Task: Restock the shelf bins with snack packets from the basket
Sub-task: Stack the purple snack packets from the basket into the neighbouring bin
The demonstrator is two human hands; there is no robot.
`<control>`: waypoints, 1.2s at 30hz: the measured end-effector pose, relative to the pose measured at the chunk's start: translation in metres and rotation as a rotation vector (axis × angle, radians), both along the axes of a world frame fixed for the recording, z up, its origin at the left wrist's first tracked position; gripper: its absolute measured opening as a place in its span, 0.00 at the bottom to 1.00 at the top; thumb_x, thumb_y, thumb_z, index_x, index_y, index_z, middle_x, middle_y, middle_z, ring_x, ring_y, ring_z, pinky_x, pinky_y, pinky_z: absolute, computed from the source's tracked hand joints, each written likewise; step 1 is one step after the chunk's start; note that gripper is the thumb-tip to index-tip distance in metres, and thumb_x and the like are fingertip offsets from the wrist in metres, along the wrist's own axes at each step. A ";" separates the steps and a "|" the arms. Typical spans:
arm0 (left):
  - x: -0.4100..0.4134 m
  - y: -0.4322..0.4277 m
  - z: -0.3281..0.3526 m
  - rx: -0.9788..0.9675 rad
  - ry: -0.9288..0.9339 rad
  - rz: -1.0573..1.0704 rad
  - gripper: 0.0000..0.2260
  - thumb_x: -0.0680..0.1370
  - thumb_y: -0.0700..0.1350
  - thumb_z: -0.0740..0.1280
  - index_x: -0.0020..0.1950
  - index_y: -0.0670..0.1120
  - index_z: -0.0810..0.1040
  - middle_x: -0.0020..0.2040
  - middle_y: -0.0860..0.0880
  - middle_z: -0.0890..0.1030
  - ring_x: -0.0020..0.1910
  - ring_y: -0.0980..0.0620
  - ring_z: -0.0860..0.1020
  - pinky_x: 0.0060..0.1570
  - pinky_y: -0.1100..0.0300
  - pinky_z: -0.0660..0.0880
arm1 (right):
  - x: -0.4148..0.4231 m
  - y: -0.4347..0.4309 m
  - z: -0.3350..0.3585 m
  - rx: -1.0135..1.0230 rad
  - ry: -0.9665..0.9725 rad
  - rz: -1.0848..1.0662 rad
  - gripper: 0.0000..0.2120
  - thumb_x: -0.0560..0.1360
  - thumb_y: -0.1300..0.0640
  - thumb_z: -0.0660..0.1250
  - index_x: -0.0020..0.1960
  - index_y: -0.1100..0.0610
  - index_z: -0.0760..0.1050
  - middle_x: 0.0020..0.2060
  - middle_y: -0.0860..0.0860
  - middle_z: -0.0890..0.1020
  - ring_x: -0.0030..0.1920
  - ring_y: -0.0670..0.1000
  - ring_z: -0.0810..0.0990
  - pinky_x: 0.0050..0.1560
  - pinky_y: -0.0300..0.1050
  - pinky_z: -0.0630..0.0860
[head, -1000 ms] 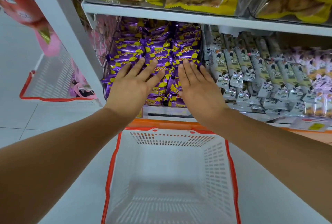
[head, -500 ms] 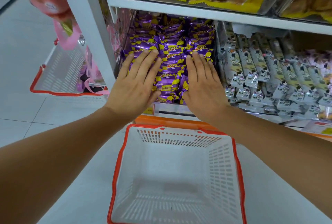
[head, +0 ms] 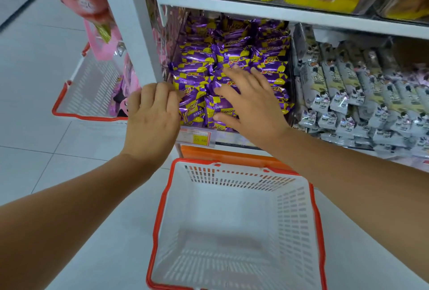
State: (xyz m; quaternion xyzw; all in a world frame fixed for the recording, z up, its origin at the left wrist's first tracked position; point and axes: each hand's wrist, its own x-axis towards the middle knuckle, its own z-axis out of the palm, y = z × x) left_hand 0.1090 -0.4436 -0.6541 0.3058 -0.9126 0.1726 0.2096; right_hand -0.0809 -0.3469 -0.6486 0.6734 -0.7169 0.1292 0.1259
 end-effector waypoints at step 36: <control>-0.038 0.013 -0.004 0.274 0.005 -0.214 0.32 0.79 0.55 0.54 0.78 0.39 0.58 0.78 0.40 0.56 0.78 0.42 0.55 0.74 0.43 0.54 | -0.008 0.001 0.002 0.146 -0.025 -0.052 0.37 0.77 0.42 0.62 0.78 0.60 0.56 0.78 0.57 0.56 0.78 0.55 0.52 0.78 0.54 0.45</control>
